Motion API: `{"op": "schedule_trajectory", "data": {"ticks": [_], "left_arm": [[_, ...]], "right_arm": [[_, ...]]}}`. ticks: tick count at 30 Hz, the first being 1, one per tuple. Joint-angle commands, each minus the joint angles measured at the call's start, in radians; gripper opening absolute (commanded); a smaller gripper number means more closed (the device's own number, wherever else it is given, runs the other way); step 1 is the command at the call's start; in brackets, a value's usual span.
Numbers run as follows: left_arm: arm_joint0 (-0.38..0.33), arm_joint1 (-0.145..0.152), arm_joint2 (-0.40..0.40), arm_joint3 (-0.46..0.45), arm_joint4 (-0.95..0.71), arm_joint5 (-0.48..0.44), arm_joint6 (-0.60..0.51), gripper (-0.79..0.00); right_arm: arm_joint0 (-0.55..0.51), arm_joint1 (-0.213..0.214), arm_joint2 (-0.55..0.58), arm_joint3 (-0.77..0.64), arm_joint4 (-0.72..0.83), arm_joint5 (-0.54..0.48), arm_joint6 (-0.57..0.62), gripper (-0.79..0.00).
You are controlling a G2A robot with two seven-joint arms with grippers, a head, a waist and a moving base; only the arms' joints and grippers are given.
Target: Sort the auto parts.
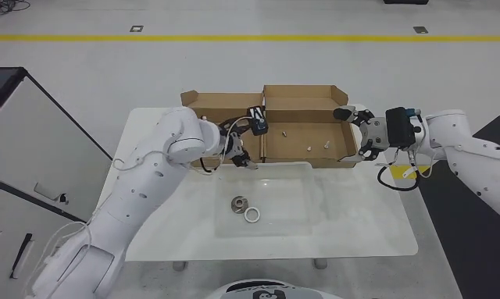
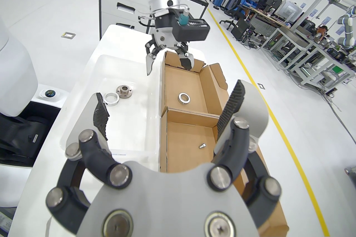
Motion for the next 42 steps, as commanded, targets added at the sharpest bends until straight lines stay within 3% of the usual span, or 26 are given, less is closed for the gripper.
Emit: {"op": "schedule_trajectory", "data": {"ticks": [1,8,24,34,42], "left_arm": [[0.011,0.016,0.01,-0.047,-0.012,0.014,-0.014,0.0],[0.006,0.055,0.068,-0.132,-0.137,0.097,-0.097,0.0],[0.016,0.055,0.078,-0.139,-0.163,0.095,-0.094,0.0],[-0.127,0.06,0.26,-0.108,-0.287,0.284,-0.284,0.0],[-0.184,0.068,0.386,-0.035,-0.284,0.261,-0.261,0.0]], "right_arm": [[0.0,0.0,0.0,0.0,0.0,0.0,0.0,0.0],[0.0,0.0,0.0,0.0,0.0,0.0,0.0,0.0],[0.0,0.0,0.0,0.0,0.0,0.0,0.0,0.0],[0.0,0.0,0.0,0.0,0.0,0.0,0.0,0.0],[0.0,0.0,0.0,0.0,0.0,0.0,0.0,0.0]]}}
